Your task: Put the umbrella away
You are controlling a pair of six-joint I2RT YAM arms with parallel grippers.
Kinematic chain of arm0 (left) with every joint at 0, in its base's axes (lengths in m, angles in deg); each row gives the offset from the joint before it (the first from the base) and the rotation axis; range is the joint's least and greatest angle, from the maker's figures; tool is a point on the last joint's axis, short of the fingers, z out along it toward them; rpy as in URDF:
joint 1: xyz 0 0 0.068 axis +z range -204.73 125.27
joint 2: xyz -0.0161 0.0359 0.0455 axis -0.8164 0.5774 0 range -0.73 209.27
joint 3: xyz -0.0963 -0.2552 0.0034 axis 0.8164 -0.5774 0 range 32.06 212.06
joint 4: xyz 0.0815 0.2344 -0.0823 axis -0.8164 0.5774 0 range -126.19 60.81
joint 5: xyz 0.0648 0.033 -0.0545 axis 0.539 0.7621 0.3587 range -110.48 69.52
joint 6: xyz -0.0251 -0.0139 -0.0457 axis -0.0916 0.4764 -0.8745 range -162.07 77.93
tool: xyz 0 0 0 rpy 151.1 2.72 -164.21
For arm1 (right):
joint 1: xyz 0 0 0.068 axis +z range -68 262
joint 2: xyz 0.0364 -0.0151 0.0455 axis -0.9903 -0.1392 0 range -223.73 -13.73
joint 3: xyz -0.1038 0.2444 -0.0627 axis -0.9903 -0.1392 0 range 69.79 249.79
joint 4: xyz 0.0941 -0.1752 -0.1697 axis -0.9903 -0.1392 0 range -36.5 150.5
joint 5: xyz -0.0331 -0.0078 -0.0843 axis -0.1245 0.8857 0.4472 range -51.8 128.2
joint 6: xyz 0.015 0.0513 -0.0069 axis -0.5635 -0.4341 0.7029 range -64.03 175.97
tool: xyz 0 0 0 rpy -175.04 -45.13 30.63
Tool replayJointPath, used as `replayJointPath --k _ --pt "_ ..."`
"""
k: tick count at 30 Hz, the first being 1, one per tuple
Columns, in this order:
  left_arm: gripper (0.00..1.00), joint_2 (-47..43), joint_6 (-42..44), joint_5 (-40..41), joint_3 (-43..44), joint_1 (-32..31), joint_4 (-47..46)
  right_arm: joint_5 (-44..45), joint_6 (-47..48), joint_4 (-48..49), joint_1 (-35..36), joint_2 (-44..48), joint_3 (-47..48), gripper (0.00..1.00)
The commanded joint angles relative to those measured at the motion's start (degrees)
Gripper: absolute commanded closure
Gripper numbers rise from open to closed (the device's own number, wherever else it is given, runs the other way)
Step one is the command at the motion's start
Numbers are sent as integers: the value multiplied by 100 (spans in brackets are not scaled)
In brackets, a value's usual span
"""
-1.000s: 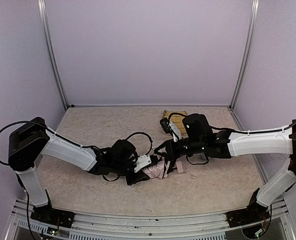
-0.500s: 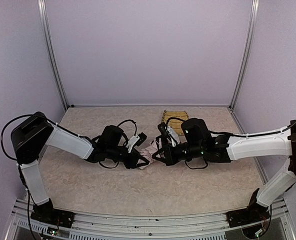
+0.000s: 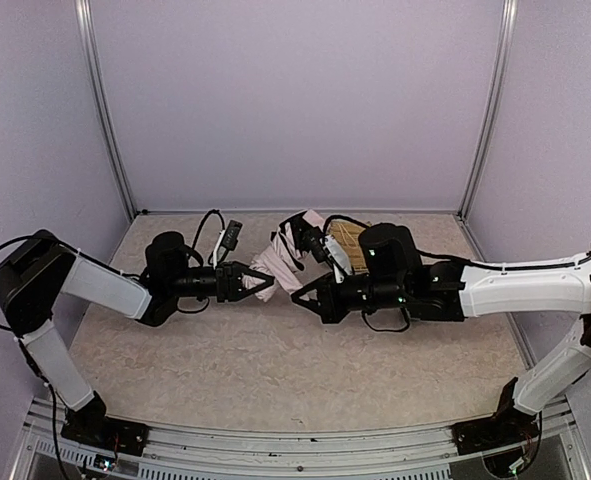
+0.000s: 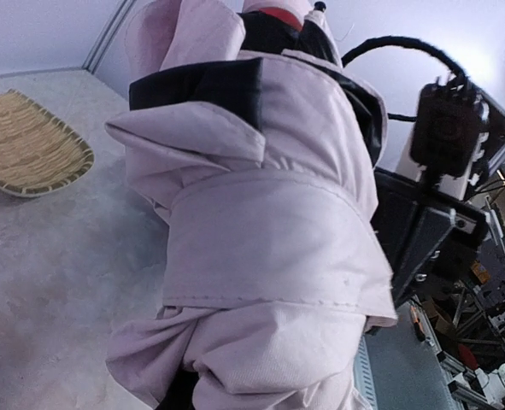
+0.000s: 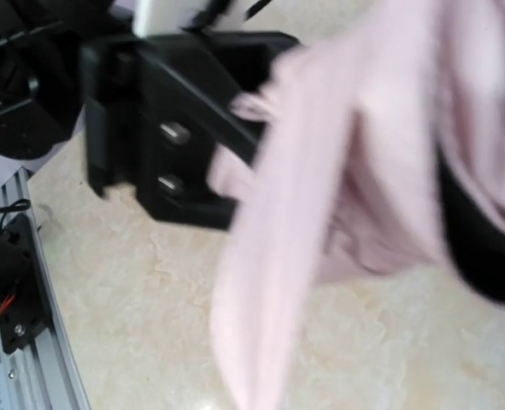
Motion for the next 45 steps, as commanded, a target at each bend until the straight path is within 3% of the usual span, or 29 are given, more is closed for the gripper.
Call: replayJointPath --k 1,5,10,14,18,25,27,37,45 --pt "100 -902 -702 429 27 155 -1235 73 455 -229 211 469 -437 100" --pt "100 -1612 -208 494 5 -325 -1159 948 963 -394 133 470 -345 100" --pt "100 -2098 509 452 297 -800 -225 1126 1585 127 123 421 -265 100" --pt "100 -2256 440 212 183 -1103 -298 1624 2112 544 117 775 -319 100" --pt "100 -2609 978 191 88 -1266 370 1939 2424 1004 122 1262 -705 100" --pt "100 -2642 1649 -41 375 -1784 969 1283 2839 1740 173 1473 -928 100" --pt "100 -2524 1666 -11 396 -1943 775 984 2979 1830 205 1410 -862 100" --pt "100 -2512 1909 208 620 -1978 860 -734 3521 1889 280 1551 -1127 100" --pt "100 -2004 2185 -249 848 -2318 1701 -955 3668 2269 282 1799 -1196 100"
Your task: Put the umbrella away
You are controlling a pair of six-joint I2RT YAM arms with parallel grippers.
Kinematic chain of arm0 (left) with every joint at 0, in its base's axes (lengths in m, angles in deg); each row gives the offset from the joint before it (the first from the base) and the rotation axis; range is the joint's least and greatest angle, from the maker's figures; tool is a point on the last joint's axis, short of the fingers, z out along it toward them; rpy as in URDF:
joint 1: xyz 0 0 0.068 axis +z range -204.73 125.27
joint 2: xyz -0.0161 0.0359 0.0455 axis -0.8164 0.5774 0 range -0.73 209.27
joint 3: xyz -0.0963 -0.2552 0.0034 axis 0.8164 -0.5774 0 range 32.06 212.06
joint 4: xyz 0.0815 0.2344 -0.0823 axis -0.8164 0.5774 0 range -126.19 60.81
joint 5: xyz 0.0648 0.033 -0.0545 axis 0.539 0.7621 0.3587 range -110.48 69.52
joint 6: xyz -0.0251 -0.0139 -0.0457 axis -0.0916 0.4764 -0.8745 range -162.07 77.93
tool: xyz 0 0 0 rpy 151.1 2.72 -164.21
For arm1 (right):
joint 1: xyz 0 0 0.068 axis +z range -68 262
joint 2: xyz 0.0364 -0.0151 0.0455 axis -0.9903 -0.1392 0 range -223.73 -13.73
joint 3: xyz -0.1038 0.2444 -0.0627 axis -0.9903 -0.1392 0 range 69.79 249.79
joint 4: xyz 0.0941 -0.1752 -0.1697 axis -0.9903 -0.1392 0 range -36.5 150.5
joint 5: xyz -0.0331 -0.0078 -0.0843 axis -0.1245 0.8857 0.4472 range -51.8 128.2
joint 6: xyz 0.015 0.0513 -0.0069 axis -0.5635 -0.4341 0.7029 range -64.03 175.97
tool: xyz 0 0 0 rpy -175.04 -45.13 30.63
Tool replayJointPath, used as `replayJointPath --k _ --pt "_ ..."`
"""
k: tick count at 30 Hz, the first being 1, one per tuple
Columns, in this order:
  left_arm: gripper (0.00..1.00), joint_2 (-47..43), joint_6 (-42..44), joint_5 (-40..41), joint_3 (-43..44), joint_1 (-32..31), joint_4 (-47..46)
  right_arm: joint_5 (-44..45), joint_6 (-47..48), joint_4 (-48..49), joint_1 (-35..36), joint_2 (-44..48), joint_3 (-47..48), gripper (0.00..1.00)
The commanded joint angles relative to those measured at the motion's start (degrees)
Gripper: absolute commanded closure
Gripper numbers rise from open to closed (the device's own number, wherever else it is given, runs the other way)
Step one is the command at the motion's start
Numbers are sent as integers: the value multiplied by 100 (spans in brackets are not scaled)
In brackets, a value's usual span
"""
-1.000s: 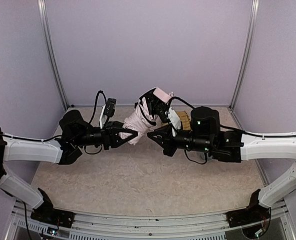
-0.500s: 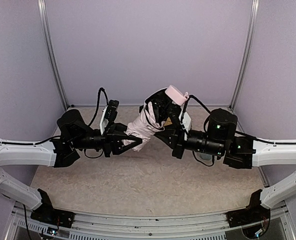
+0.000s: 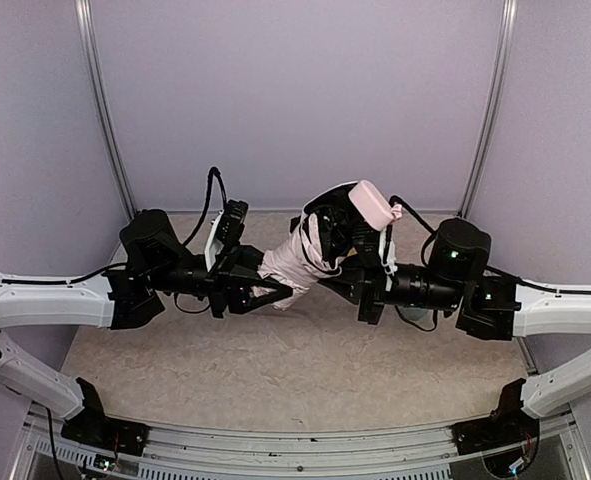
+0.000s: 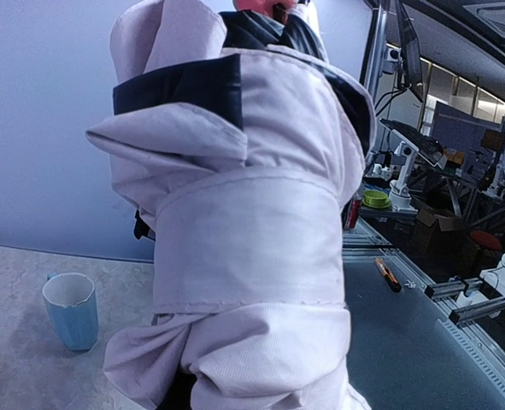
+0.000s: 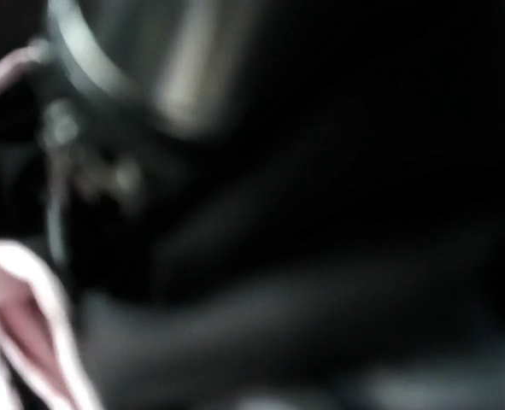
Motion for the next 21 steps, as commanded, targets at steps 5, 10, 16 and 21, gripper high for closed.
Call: replayJointPath --k 5,10,16,21 --pt "100 655 66 -155 -97 -413 -267 -173 -394 1194 32 149 -305 97" --pt "100 880 73 67 -48 -419 -349 -300 -1043 2664 59 127 -907 88" --pt "100 1131 -103 124 73 -457 -669 -484 -1676 3607 76 71 -1155 73" --pt "100 1251 -122 131 27 -509 -731 -2 -1849 3810 75 133 -1202 65"
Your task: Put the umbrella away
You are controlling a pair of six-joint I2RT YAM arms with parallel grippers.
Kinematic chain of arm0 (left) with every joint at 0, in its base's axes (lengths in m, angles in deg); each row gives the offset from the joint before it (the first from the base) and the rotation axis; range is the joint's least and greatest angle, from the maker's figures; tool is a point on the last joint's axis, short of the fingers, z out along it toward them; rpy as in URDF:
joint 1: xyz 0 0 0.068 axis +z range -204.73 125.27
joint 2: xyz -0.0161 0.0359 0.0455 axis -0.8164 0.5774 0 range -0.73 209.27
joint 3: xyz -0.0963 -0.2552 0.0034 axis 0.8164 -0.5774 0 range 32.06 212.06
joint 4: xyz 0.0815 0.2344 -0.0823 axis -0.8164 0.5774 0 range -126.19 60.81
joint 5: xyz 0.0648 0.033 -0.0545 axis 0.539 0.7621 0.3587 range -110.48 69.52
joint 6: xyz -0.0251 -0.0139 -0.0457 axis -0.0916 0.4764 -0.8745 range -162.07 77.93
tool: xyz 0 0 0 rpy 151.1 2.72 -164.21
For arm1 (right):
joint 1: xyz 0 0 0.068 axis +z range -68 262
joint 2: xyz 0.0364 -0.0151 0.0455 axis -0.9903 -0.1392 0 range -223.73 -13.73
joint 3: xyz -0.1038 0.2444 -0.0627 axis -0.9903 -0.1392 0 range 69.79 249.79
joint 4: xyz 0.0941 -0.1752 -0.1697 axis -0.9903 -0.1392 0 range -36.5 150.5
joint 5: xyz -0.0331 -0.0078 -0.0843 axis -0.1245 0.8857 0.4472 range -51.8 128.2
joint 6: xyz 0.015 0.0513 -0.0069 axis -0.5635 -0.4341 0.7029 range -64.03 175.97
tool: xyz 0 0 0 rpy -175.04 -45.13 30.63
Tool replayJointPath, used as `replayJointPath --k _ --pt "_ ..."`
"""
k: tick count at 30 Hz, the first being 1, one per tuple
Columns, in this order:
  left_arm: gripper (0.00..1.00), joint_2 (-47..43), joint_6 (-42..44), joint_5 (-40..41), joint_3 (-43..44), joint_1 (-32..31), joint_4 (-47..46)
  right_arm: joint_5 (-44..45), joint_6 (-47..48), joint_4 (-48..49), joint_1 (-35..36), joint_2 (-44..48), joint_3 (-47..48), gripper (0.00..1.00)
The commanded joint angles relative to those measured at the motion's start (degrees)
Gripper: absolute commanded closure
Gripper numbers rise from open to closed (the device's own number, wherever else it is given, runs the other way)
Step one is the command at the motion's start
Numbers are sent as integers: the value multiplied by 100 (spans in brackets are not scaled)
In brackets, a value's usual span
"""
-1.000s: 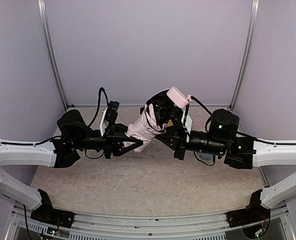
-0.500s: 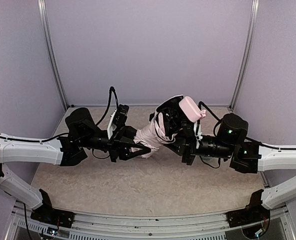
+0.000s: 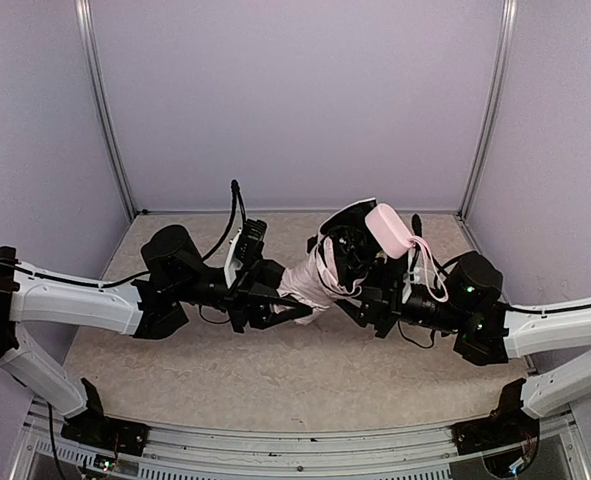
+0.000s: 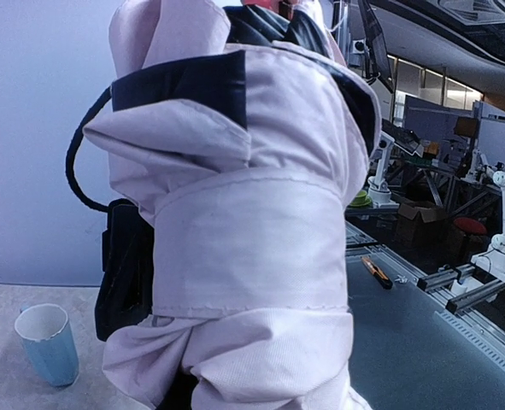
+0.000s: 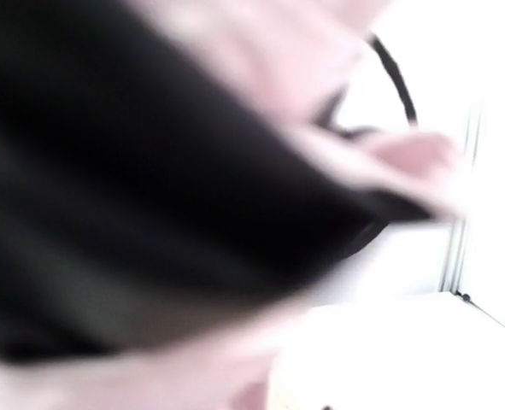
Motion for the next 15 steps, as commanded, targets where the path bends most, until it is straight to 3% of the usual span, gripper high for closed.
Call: replayJointPath --k 1,8,12,15 --pt "100 366 -165 307 -14 -140 484 123 -435 1412 139 97 116 63" --pt "100 365 -29 215 22 -192 614 490 -572 1158 130 86 302 55" --pt "100 204 466 449 -31 -261 1097 550 -333 108 130 147 724 54" --pt "100 -67 1284 1257 73 -455 2054 944 -278 -913 131 144 1143 54"
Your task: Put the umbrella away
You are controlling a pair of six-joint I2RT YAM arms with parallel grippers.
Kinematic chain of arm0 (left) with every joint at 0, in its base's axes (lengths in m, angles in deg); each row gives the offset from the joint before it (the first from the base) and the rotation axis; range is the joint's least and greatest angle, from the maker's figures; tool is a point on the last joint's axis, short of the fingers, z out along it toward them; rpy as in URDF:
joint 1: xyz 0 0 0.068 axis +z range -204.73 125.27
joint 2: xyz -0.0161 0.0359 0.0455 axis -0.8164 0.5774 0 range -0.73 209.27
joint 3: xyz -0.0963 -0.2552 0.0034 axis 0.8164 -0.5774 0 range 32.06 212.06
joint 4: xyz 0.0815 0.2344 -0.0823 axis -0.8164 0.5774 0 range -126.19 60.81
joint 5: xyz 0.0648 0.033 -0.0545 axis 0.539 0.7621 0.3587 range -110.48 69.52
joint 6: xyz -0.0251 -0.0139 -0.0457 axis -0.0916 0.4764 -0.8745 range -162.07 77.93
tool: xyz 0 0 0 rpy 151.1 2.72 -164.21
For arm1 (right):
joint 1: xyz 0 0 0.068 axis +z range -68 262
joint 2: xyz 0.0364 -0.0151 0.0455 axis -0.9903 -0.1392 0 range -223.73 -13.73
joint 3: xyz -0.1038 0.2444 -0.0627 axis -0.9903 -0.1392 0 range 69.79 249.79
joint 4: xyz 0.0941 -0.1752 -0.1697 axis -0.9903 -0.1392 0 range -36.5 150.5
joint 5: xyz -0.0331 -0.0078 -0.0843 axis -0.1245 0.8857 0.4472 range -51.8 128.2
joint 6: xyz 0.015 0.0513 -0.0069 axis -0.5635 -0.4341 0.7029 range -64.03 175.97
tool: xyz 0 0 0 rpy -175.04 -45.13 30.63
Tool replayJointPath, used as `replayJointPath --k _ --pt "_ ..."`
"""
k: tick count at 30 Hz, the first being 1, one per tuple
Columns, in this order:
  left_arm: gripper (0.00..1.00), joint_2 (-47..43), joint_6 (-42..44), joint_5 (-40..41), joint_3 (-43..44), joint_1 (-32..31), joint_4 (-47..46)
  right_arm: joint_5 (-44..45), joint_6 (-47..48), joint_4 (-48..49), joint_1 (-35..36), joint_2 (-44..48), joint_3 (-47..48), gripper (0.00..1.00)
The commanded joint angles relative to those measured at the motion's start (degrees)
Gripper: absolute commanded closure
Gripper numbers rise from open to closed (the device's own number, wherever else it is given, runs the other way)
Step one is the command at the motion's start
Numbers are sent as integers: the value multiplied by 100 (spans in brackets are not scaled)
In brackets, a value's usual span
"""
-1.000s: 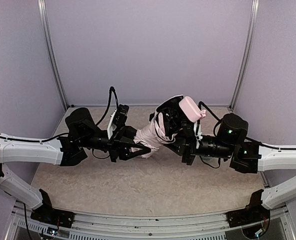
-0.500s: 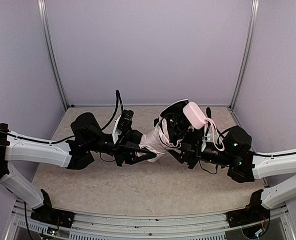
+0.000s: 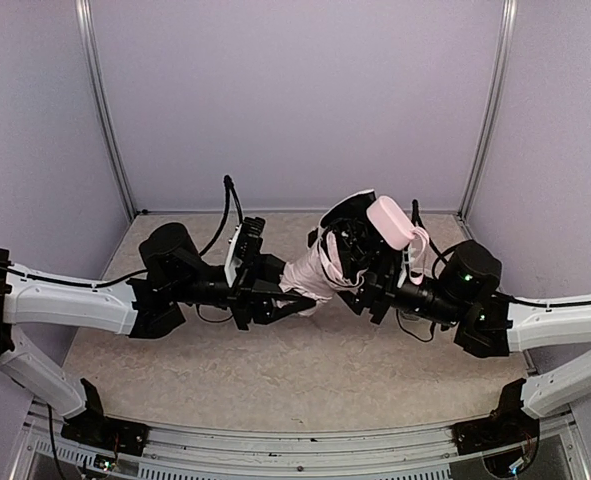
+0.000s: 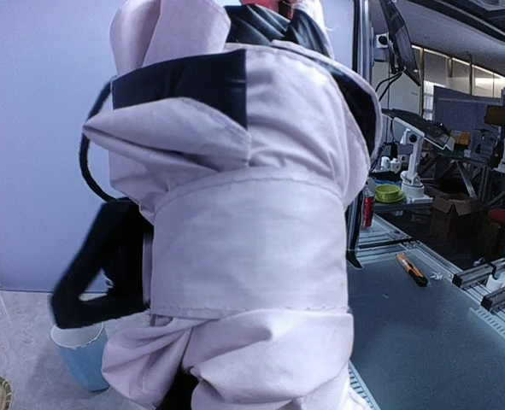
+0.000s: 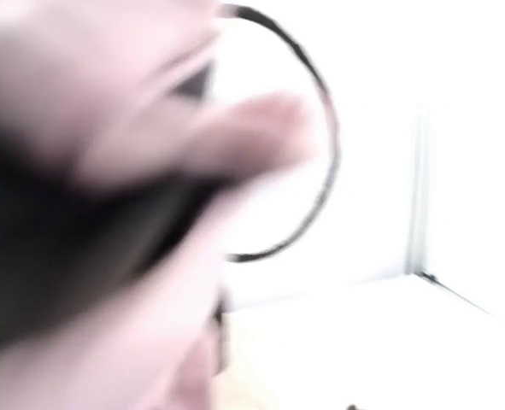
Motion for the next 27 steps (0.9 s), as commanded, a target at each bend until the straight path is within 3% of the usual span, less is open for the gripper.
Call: replayJointPath --k 1,5,9,12,16,21,24,25,26,27 --pt "100 -110 1187 1269 64 -574 2292 599 -1 -871 126 100 1023 54" --pt "100 -548 2114 2578 -39 -990 2876 856 -43 -1063 115 209 967 52" --pt "100 -884 2220 2945 -267 -919 2931 342 90 -1149 55 402 903 50" --pt "100 -1070 2552 3391 -168 -892 3550 426 253 -2072 -95 633 978 48" --pt "100 -786 2796 4569 406 -763 5135 1743 423 -3671 -343 1208 1023 45" --pt "100 64 2405 5071 1047 -457 6835 3997 349 -5719 -536 2251 1236 39" --pt "100 715 2307 5335 1277 -497 7320 4156 525 -6120 -536 2784 1236 40" --pt "97 888 2382 5367 1313 -525 7340 3969 613 -6131 -534 2902 1224 40" --pt "85 1043 2484 5372 1312 -565 7284 3694 693 -6106 -537 2968 1223 40" --pt "61 1143 2621 5271 1265 -595 7083 3452 782 -6054 -542 2999 1226 40"
